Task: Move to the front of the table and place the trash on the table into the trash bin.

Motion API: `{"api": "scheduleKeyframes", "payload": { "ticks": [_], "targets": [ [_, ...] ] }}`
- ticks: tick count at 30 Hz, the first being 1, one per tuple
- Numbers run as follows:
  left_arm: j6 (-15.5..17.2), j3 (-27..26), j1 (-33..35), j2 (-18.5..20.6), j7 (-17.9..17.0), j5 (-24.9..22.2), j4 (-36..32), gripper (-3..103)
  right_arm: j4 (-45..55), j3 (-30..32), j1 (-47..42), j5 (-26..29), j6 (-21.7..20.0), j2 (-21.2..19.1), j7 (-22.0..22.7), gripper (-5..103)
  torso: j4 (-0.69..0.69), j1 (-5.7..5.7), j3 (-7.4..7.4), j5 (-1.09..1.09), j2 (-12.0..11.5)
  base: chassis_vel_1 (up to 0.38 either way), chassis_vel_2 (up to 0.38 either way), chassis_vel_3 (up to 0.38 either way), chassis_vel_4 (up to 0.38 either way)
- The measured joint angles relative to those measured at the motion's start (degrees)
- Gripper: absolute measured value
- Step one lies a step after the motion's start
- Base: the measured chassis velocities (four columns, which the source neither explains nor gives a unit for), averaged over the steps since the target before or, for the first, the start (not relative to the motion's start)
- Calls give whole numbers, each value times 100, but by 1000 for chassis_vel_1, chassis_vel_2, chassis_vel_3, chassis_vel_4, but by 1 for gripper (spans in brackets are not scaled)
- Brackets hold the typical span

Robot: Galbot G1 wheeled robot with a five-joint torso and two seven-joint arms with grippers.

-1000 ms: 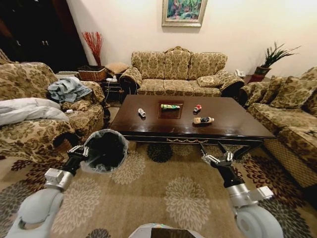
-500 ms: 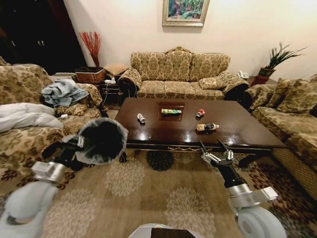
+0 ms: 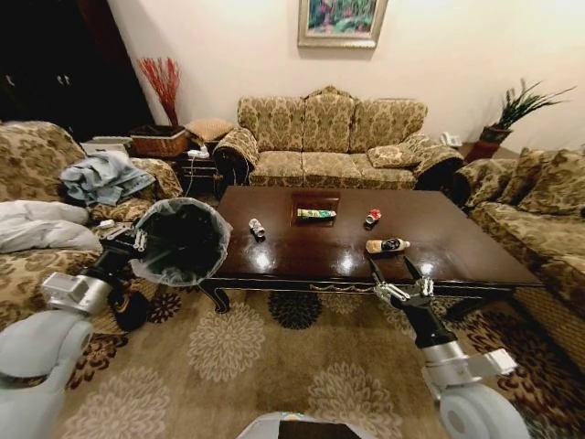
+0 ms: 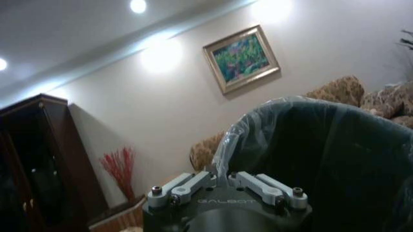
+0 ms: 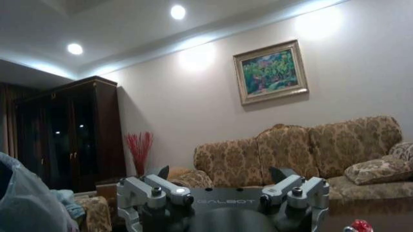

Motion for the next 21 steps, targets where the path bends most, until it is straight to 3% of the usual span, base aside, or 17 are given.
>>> {"api": "scheduleKeyframes", "payload": {
  "ticks": [21],
  "targets": [
    [-158, 123, -144, 154, 156, -40, 323, 3, -56, -9, 58, -165, 115, -83, 80, 100, 1, 8, 3, 0, -3, 89, 98, -89, -96]
  ]
}}
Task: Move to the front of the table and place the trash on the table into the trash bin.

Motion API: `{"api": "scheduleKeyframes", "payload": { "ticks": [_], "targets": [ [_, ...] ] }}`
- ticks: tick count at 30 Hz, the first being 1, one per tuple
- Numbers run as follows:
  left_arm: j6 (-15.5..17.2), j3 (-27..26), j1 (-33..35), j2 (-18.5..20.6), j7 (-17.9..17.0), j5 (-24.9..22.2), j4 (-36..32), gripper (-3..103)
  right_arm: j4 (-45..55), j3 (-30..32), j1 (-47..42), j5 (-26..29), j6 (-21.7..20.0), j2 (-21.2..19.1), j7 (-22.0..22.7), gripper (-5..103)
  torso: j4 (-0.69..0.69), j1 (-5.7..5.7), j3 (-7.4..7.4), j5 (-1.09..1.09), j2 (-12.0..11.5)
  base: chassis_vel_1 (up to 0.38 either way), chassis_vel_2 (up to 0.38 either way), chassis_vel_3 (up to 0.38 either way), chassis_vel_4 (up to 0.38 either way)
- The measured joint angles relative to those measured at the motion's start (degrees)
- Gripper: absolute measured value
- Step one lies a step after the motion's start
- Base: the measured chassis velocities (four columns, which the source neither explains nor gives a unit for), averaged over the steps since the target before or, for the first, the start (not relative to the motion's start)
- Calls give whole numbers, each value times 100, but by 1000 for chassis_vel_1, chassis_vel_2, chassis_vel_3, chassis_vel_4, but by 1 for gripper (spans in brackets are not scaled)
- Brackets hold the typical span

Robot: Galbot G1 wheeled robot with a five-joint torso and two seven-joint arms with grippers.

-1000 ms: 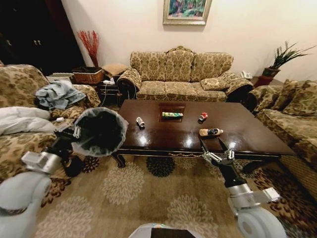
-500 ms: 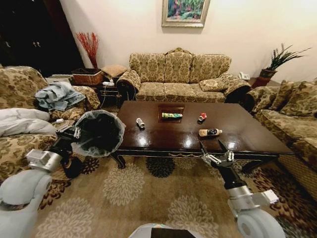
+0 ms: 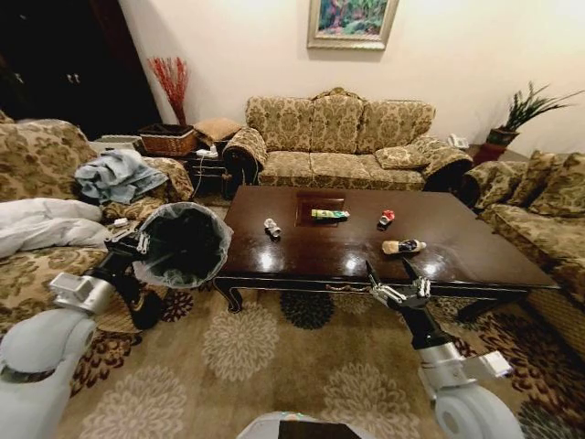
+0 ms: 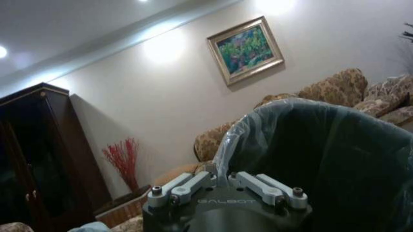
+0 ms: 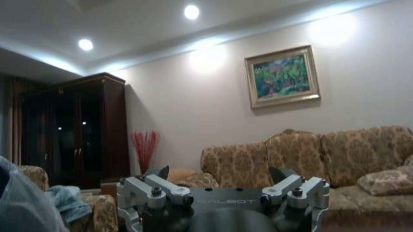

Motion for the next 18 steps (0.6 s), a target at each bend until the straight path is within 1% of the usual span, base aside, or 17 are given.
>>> {"api": "scheduleKeyframes", "payload": {
  "ticks": [2, 4, 5, 11, 15, 18],
  "targets": [
    [-3, 38, -14, -23, -6, -11, 1, 3, 1, 27, -14, 22, -128, -3, -25, 100, -2, 0, 1, 9, 0, 0, 0, 0, 0],
    [-7, 54, -14, -25, -10, -11, 2, 3, -2, 23, -13, 25, -147, 2, -29, 100, -2, 0, 1, 8, 0, -77, -47, 27, -3],
    [-17, 80, -3, -29, -14, -12, 13, 3, -8, -3, -12, 22, -161, 15, -42, 100, -5, 0, 0, 4, 0, -51, -33, 33, -3],
    [-46, 91, 16, -48, -44, -22, 36, 3, -9, -119, 8, -17, -177, 57, -60, 100, 0, 0, 0, -2, 0, -31, 1, 29, -10],
    [-96, 91, 16, 4, -59, -33, 78, 3, -12, -136, 18, -21, -178, 55, -77, 100, 0, -1, -1, 0, 0, -55, 71, 99, -40],
    [-116, 107, -19, 19, -53, -47, 102, 3, -12, -137, 7, -19, -178, 61, -126, 100, -1, -1, -1, 2, 1, -184, 90, 198, -113]
  ]
}}
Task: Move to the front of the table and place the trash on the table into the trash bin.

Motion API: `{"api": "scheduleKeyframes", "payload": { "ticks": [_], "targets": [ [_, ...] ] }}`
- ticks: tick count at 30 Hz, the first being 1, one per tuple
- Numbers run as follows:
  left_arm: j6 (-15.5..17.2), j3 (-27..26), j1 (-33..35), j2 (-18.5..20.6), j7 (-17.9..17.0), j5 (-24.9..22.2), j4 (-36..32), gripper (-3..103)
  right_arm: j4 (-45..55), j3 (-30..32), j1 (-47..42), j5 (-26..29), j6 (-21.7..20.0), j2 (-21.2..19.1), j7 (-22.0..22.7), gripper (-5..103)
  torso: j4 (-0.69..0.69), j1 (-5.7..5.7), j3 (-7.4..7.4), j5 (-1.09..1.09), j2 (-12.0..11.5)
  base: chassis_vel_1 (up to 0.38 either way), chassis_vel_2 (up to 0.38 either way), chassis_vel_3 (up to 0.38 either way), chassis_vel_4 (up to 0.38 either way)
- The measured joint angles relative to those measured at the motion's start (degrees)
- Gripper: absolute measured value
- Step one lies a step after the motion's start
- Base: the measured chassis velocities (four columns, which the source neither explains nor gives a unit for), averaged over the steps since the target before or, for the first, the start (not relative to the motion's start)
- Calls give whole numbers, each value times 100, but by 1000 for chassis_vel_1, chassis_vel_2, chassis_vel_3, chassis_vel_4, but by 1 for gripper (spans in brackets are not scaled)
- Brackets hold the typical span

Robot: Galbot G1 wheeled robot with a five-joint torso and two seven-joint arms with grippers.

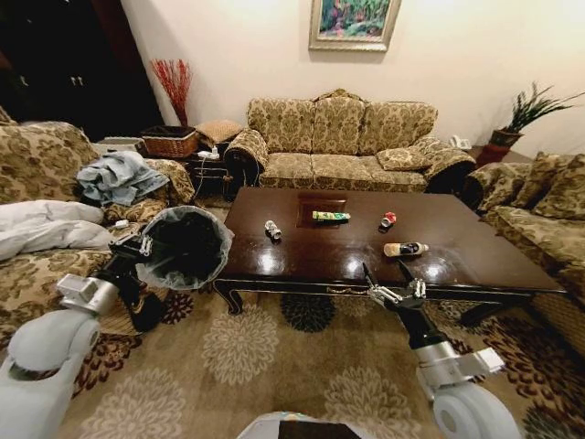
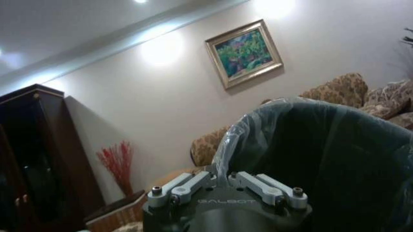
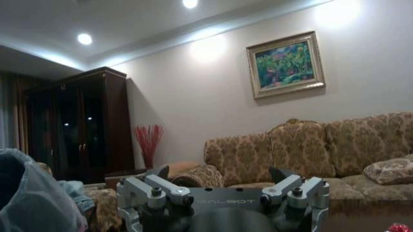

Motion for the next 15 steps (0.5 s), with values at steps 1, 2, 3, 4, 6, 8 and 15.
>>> {"api": "scheduleKeyframes", "payload": {
  "ticks": [1, 2, 3, 4, 6, 8, 15],
  "targets": [
    [0, 0, 0, 0, 0, 0, 0, 3, 0, 0, 0, 0, 0, 0, 0, 100, 0, 0, 0, 0, 0, -230, 92, 229, -127],
    [-8, 5, -1, 1, 2, -1, 4, 3, -2, 4, 1, 3, 0, 12, -13, 100, 0, 0, 0, 1, 0, -230, 142, 229, -127],
    [-23, 15, 0, 1, 13, -2, 11, 3, -13, 10, 5, 11, 4, 35, -18, 100, -1, 1, 1, -1, 0, -286, 142, 266, -156],
    [-30, 16, 6, -1, 20, -3, 16, 3, -31, 7, 3, 14, 46, 49, -17, 100, -2, 3, 2, -1, -1, -302, 184, 266, -211],
    [-36, 16, 9, -2, 22, -7, 21, 3, -40, -2, -7, 14, 109, 59, -14, 100, -2, 4, 2, -2, -1, -307, 202, 290, -211],
    [-48, 10, 13, -2, 27, -20, 25, 3, -41, -17, -22, 16, 166, 73, 1, 100, -1, 4, 2, 0, -1, -312, 244, 298, -235],
    [-61, -54, -15, 38, 26, -109, 21, 3, -36, 17, -8, 59, 112, 78, -73, 100, -3, 11, 5, -1, -5, -147, 133, 120, -125]
  ]
}}
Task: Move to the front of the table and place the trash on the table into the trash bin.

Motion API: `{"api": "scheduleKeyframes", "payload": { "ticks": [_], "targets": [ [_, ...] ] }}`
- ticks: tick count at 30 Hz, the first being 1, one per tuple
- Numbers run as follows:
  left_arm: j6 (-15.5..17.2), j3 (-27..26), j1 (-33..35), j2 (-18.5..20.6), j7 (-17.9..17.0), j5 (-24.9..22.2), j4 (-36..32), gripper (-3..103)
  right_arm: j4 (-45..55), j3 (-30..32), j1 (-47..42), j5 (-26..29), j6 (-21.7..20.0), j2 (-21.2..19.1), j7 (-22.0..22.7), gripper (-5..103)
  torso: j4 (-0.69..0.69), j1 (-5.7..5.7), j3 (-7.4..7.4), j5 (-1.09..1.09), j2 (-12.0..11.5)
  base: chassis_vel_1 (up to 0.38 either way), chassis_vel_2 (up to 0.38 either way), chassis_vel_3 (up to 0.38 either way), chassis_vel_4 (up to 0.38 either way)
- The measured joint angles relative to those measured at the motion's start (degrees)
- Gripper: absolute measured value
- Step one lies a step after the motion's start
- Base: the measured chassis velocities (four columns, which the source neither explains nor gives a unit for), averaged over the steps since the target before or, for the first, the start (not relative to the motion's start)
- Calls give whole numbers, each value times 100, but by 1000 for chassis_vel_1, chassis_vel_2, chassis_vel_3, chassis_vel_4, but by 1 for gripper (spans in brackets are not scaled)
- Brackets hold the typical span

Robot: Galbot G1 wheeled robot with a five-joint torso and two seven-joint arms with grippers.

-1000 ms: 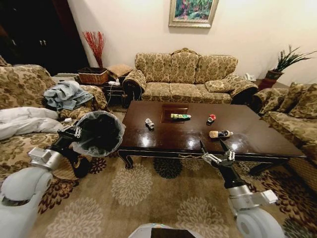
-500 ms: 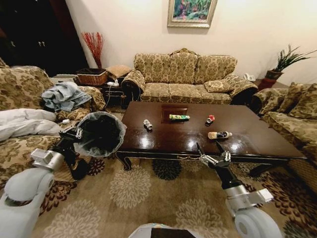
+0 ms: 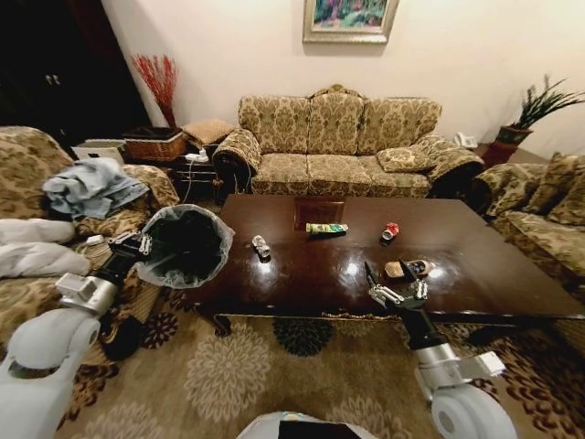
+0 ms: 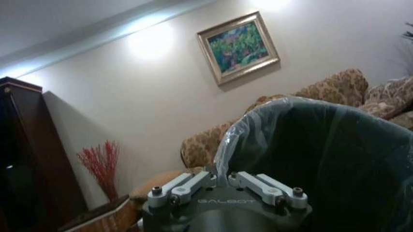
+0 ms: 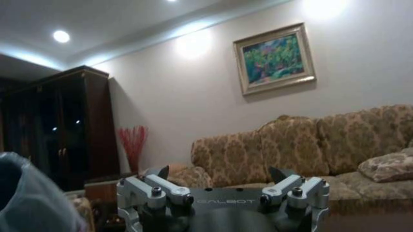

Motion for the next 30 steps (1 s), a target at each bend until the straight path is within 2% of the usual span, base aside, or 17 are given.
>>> {"api": "scheduleKeyframes", "payload": {
  "ticks": [12, 17, 23, 30],
  "targets": [
    [-3, -8, 27, -25, -1, -3, -42, 3, -48, -23, 6, 4, -23, 6, -36, 100, 3, -12, -4, -1, 6, 16, 11, -9, -9],
    [-3, 19, 22, -43, 4, 9, -46, 3, -83, -15, -9, 21, 16, 1, -65, 100, 2, -8, -3, 0, 5, -138, 136, 142, -136],
    [-6, 19, -8, -39, 15, 7, -46, 3, -123, -106, -33, -12, 155, 15, -357, 100, 1, -6, -2, -2, 4, -176, 163, 172, -183],
    [-32, -163, -73, 36, 23, -35, -44, 3, -179, -128, 65, 14, 30, -91, -246, 100, 1, -8, -3, 1, 2, -63, 71, 55, -65]
  ]
}}
